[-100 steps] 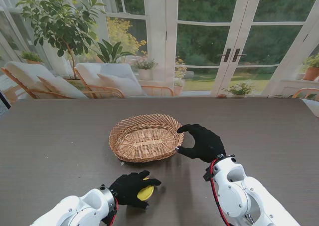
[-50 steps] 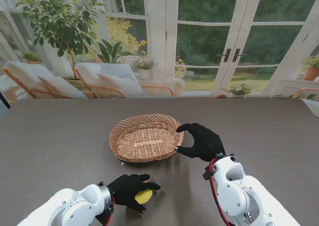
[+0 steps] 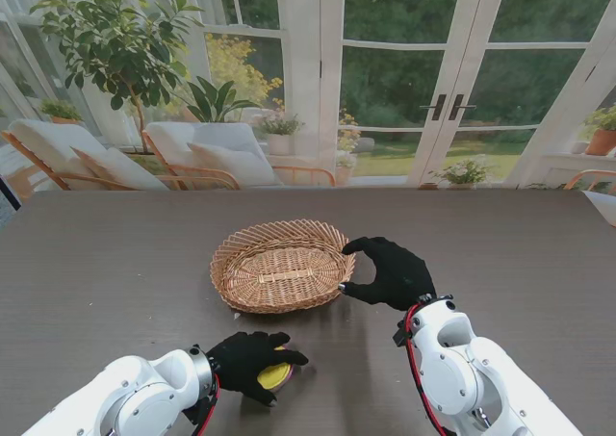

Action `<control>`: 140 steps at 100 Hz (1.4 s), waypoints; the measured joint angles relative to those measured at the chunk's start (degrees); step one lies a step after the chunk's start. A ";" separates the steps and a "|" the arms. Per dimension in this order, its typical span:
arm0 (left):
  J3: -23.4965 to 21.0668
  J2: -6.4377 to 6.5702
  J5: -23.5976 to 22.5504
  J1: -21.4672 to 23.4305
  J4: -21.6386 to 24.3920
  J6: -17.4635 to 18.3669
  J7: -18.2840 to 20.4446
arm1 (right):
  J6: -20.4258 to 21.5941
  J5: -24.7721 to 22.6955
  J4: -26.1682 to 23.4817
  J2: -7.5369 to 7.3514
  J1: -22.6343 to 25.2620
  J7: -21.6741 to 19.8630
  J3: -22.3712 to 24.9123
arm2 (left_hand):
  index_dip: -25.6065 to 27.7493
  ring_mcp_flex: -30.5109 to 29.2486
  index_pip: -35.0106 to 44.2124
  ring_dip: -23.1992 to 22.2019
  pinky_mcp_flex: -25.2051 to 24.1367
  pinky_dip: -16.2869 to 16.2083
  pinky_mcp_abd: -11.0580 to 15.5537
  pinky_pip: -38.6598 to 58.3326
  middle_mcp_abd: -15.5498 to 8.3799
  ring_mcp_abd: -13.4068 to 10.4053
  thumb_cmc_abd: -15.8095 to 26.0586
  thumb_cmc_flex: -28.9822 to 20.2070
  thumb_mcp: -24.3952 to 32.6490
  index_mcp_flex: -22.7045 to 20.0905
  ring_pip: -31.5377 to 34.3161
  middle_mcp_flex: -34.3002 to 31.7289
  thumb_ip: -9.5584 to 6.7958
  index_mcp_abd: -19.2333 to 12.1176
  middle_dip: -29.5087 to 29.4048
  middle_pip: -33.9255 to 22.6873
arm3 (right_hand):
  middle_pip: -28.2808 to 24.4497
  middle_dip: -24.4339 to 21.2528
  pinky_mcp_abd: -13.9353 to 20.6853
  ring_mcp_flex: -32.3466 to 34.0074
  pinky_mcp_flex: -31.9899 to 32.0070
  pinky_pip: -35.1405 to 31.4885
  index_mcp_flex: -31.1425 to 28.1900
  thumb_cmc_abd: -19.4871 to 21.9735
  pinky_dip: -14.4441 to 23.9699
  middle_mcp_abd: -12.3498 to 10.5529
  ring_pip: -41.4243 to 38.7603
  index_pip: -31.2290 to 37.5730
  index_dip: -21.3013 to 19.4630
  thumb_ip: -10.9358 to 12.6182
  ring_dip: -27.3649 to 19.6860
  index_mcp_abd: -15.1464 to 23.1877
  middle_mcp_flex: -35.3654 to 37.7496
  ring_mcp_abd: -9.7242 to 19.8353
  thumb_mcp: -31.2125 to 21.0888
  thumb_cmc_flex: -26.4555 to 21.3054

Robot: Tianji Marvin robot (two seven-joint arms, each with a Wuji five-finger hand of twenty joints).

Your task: Stack culture dishes into a storage basket

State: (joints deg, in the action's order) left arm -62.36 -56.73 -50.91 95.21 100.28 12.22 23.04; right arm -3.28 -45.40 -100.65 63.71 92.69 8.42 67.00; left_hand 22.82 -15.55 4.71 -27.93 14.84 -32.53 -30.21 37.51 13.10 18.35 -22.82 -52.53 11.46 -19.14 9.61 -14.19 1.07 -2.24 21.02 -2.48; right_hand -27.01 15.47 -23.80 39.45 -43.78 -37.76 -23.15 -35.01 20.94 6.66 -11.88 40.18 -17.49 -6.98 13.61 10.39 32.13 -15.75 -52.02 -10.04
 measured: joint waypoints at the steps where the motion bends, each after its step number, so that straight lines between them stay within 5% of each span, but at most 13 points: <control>1: 0.00 0.00 -0.02 -0.01 0.00 0.05 0.03 | 0.00 -0.01 0.01 0.00 0.00 0.00 0.01 | -0.03 0.03 0.08 0.00 0.03 0.12 0.00 0.06 0.00 0.00 -0.03 0.01 0.23 -0.03 0.00 0.00 0.01 0.02 -0.02 0.06 | 0.00 0.00 0.00 0.00 0.00 0.00 0.00 0.00 0.00 0.00 0.00 0.00 0.00 0.00 0.00 0.00 0.00 0.00 0.00 0.00; 19: -0.08 0.00 -1.55 -0.11 0.08 1.09 0.14 | 0.00 -0.13 0.11 -0.03 -0.09 -0.07 0.19 | -0.07 0.08 0.41 -1.27 1.74 0.23 0.06 2.99 0.00 0.18 -3.14 1.86 8.24 -0.58 1.05 0.00 0.01 0.03 -0.03 0.47 | 0.00 0.00 -0.03 0.00 0.00 0.01 0.00 -0.01 0.09 0.01 0.01 -0.49 0.00 -0.01 0.01 0.02 0.00 -0.01 -0.02 0.00; 39: 0.23 -0.05 -6.59 0.05 -0.73 2.20 -4.57 | 0.03 -0.13 0.26 -0.05 -0.26 -0.04 0.19 | -0.07 -3.03 0.93 -2.03 4.28 -0.31 0.44 6.95 0.02 0.88 -4.87 3.15 9.35 -2.34 3.34 -3.45 0.01 0.03 -0.02 0.46 | 0.00 0.00 -0.07 0.00 0.00 0.04 0.00 -0.68 0.21 0.02 0.01 -0.54 0.00 -0.24 0.52 0.07 0.00 -0.01 -1.44 -0.60; 64: 0.64 -0.10 -9.93 -0.10 -0.64 2.16 -4.80 | 0.02 -0.35 0.29 -0.08 -0.31 -0.10 0.26 | -0.07 -3.19 0.94 -2.51 4.84 -0.31 0.44 7.93 0.02 0.91 -4.87 3.76 9.93 -1.15 4.33 -3.68 -0.01 -0.51 0.08 0.45 | 0.00 0.00 -0.65 0.00 0.00 0.08 0.00 -0.68 1.39 0.03 0.02 -0.56 0.00 -0.48 0.54 0.09 0.00 -0.02 -1.30 -0.60; 92: 2.24 0.09 -9.56 -1.08 -0.36 -0.14 -3.10 | 0.01 -0.31 0.35 -0.09 -0.30 -0.11 0.28 | 1.02 -2.43 1.43 -8.57 9.37 -1.25 4.67 14.98 0.02 1.58 -7.22 3.80 14.91 0.18 9.49 -2.19 -0.13 -0.10 1.77 -1.64 | 0.00 0.00 -0.74 0.00 0.00 0.18 -0.01 -0.68 1.40 0.04 0.02 -0.57 0.00 -0.49 0.54 0.09 0.00 -0.28 -1.30 -0.60; 140: 3.76 -0.08 -7.65 -1.58 -2.25 -1.98 -7.31 | -0.02 -0.28 0.38 -0.11 -0.15 -0.22 0.54 | 7.58 -4.71 6.71 -14.88 18.33 -2.46 5.03 22.56 0.02 4.37 -11.08 4.38 18.61 -3.47 16.81 -6.34 -0.14 0.59 13.46 -6.21 | 0.24 0.00 -1.31 -0.01 0.01 0.66 -0.01 -0.68 1.40 0.11 0.02 -0.58 0.00 -0.49 0.55 0.13 -0.77 -0.61 -1.30 -0.60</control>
State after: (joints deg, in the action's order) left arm -58.61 -56.81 -58.55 93.63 98.03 10.24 15.73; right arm -3.30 -45.68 -100.27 63.61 92.53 8.20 67.54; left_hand 30.39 -20.26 11.41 -42.81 33.17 -34.99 -25.18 60.07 13.12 22.72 -33.91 -48.15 30.06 -22.61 26.42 -20.53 0.93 -1.65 34.48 -8.69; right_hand -26.77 15.47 -25.11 39.44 -43.77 -37.10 -23.16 -35.69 22.34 6.77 -11.86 39.60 -17.49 -7.48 14.15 10.52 31.36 -16.36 -53.31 -10.65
